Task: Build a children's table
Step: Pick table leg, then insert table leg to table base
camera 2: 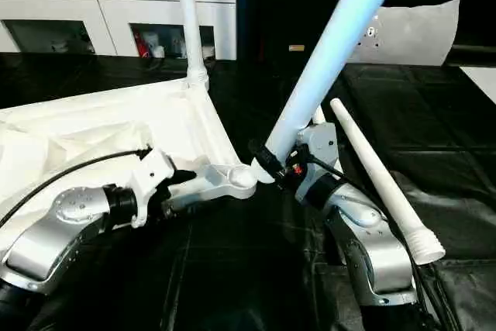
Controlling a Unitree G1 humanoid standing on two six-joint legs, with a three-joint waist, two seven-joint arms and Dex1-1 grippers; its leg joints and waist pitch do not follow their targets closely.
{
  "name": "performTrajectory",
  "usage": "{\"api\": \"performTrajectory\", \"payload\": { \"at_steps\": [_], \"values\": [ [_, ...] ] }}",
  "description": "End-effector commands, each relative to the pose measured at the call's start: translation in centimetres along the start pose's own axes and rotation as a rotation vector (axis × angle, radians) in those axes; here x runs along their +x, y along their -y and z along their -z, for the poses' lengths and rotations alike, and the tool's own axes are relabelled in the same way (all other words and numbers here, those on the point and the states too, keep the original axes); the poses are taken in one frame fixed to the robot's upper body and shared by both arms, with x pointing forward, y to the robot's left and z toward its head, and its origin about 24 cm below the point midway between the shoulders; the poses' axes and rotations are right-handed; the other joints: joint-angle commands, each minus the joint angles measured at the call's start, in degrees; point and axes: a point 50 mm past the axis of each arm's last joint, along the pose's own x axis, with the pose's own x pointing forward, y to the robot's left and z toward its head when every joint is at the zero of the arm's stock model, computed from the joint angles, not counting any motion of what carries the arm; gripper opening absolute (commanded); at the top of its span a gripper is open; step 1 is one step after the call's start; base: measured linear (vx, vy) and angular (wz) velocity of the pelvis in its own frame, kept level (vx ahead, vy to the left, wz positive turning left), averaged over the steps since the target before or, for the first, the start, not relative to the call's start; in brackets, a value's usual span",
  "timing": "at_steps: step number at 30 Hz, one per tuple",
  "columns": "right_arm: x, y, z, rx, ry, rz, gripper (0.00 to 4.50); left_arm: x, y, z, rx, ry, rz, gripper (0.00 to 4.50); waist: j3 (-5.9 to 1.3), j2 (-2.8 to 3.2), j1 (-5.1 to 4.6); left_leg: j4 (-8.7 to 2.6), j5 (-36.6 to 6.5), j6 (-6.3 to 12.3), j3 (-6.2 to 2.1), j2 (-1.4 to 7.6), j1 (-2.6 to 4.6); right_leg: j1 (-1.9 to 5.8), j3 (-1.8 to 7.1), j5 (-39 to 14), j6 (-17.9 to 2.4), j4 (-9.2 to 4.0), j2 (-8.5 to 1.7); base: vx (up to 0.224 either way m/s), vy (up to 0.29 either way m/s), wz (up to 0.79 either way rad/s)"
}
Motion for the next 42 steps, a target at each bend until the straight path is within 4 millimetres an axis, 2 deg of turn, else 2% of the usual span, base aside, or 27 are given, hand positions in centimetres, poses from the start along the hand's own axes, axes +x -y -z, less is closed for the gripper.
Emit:
{"api": "performTrajectory", "payload": {
  "at_steps": [1,3,4,9,11,13,15,16,18,20,21,23,30,32,33,37,38,40,42],
  "values": [
    [-0.4,-0.4,0.0,0.035,-0.022,-0.014,1.92,0.1,-0.4,0.1,-0.018,-0.015,-0.014,3.22,-2.66,0.35,0.08,-5.01,-3.35,2.68,-0.44,3.27,-0.58,3.32,2.97,-3.13,-14.5,-4.38,-4.09,0.0,0.0,0.0],
    [-0.4,-0.5,0.0,0.039,-0.027,-0.016,1.92,0.1,-0.4,0.2,-0.027,-0.014,-0.019,3.21,-2.7,0.32,0.11,-4.98,-3.22,2.6,-0.41,3.29,-0.64,3.29,2.95,-3.29,-14.38,-4.47,-4.17,0.0,0.0,0.0],
    [-0.4,-0.6,0.1,0.034,-0.026,-0.017,1.92,0.2,-0.5,0.3,-0.037,-0.013,-0.017,2.87,-2.64,0.33,0.11,-5.07,-3.79,2.44,-0.42,3.33,-0.63,3.2,2.93,-4.07,-14.39,-4.53,-4.18,0.0,0.0,0.0],
    [-0.4,-0.7,0.1,0.015,-0.024,-0.019,1.92,0.4,-0.9,0.4,-0.037,-0.022,-0.026,2.57,-2.48,0.51,0.01,-5.2,-5.63,1.82,-0.37,3.24,-0.61,3.03,3.01,-7.05,-13.66,-4.92,-4.15,0.0,0.0,0.0],
    [-0.6,-0.8,0.6,0.008,-0.067,-0.008,1.92,0.6,-1.2,0.6,-0.018,-0.046,-0.02,2.47,-2.51,0.8,0.03,-5.22,-4.93,1.75,-0.5,3.34,-0.64,3.07,3.02,-5.51,-13.79,-4.73,-4.22,0.0,0.0,0.0],
    [-0.7,-0.8,0.7,0.001,-0.078,0.0,1.92,0.7,-1.3,0.6,-0.01,-0.055,-0.02,2.33,-2.52,0.65,0.04,-5.21,-4.13,1.88,-0.45,3.28,-0.64,3.16,3.02,-4.38,-13.72,-4.79,-4.15,0.0,0.0,0.0],
    [-0.8,-0.7,0.8,0.001,-0.08,0.006,1.92,0.7,-1.3,0.7,-0.003,-0.06,-0.017,2.14,-2.56,0.75,0.07,-5.16,-3.3,2.11,-0.44,3.29,-0.62,3.18,3.01,-3.23,-13.95,-4.68,-4.17,0.0,0.0,0.0],
    [-1.0,-0.7,0.8,0.03,-0.068,0.025,1.92,0.9,-1.4,0.9,-0.002,-0.074,0.001,2.05,-2.48,1.03,0.13,-5.17,-2.75,2.28,-0.46,3.27,-0.66,3.19,3.01,-2.34,-14.18,-4.68,-4.27,0.0,0.0,0.0],
    [-1.0,-0.7,0.8,0.031,-0.068,0.026,1.92,0.9,-1.4,0.9,-0.003,-0.074,0.002,1.96,-2.56,0.87,0.09,-5.21,-2.28,2.51,-0.49,3.34,-0.7,3.31,2.97,-1.0,-14.59,-4.53,-4.27,0.0,0.0,0.0],
    [-1.1,-0.6,0.8,0.042,-0.062,0.037,1.92,1.1,-1.4,1.2,0.007,-0.094,0.018,1.8,-2.39,0.98,0.14,-5.23,-2.21,2.87,-0.45,3.35,-0.64,3.26,2.98,-0.63,-14.83,-4.59,-4.3,0.0,0.0,0.0],
    [-1.2,-0.5,0.7,0.04,-0.055,0.039,1.92,1.1,-1.6,1.4,0.022,-0.116,0.02,1.6,-2.24,1.06,0.14,-5.31,-2.38,2.89,-0.45,3.38,-0.67,3.21,2.97,-0.75,-14.93,-4.61,-4.34,0.0,0.0,0.0],
    [-1.3,-0.5,0.6,0.038,-0.049,0.035,1.92,1.2,-1.8,1.6,0.033,-0.131,0.018,1.54,-2.04,0.96,0.1,-5.49,-3.71,2.86,-0.41,3.44,-0.6,3.19,3.01,-2.92,-14.53,-4.92,-4.33,0.0,0.0,0.0],
    [-1.2,-1.0,0.4,0.037,-0.053,0.002,1.92,1.1,-2.1,1.8,0.057,-0.153,0.046,0.9,-1.94,1.07,-0.08,-5.52,-4.11,2.79,-0.37,3.44,-0.7,3.17,3.1,-6.15,-14.14,-5.17,-4.46,0.0,0.0,0.0],
    [-1.1,-0.9,0.2,0.037,-0.053,0.0,1.92,1.1,-2.2,1.8,0.058,-0.15,0.05,0.79,-1.98,1.1,-0.04,-5.51,-3.47,2.94,-0.36,3.48,-0.68,3.11,3.11,-5.81,-14.16,-5.14,-4.5,0.0,0.0,0.0],
    [-1.0,-1.0,0.1,0.035,-0.052,-0.009,1.92,1.1,-2.2,1.8,0.056,-0.147,0.06,0.61,-2.03,0.87,-0.07,-5.49,-3.38,3.0,-0.31,3.48,-0.67,3.13,3.13,-5.68,-14.19,-5.18,-4.49,0.0,0.0,0.0],
    [-0.4,-1.3,-0.1,-0.001,-0.068,-0.059,1.92,0.9,-2.1,1.9,0.069,-0.164,0.085,0.36,-1.96,1.03,-0.14,-5.54,-3.25,3.06,-0.32,3.47,-0.72,3.09,3.08,-5.99,-14.12,-5.12,-4.5,0.0,0.0,0.0],
    [-0.1,-1.3,-0.1,-0.002,-0.073,-0.071,1.92,0.9,-2.1,2.0,0.07,-0.163,0.084,0.27,-2.23,0.71,-0.09,-5.4,-2.35,3.25,-0.3,3.45,-0.76,3.28,3.09,-5.3,-14.29,-4.92,-4.6,0.0,0.0,0.0],
    [1.1,-1.3,-0.1,-0.008,-0.087,-0.103,1.92,0.7,-2.2,1.9,0.088,-0.16,0.095,0.15,-2.41,0.86,-0.08,-5.33,-1.0,3.55,-0.34,3.44,-0.77,3.27,3.02,-3.69,-14.71,-4.77,-4.6,0.0,0.0,0.0],
    [1.4,-1.3,-0.1,-0.009,-0.091,-0.108,1.92,0.7,-2.2,1.9,0.096,-0.155,0.099,0.07,-2.45,1.02,-0.13,-5.24,-0.37,3.59,-0.24,3.5,-0.7,3.16,3.01,-2.09,-15.32,-4.61,-4.58,0.0,0.0,0.0]
  ]
}}
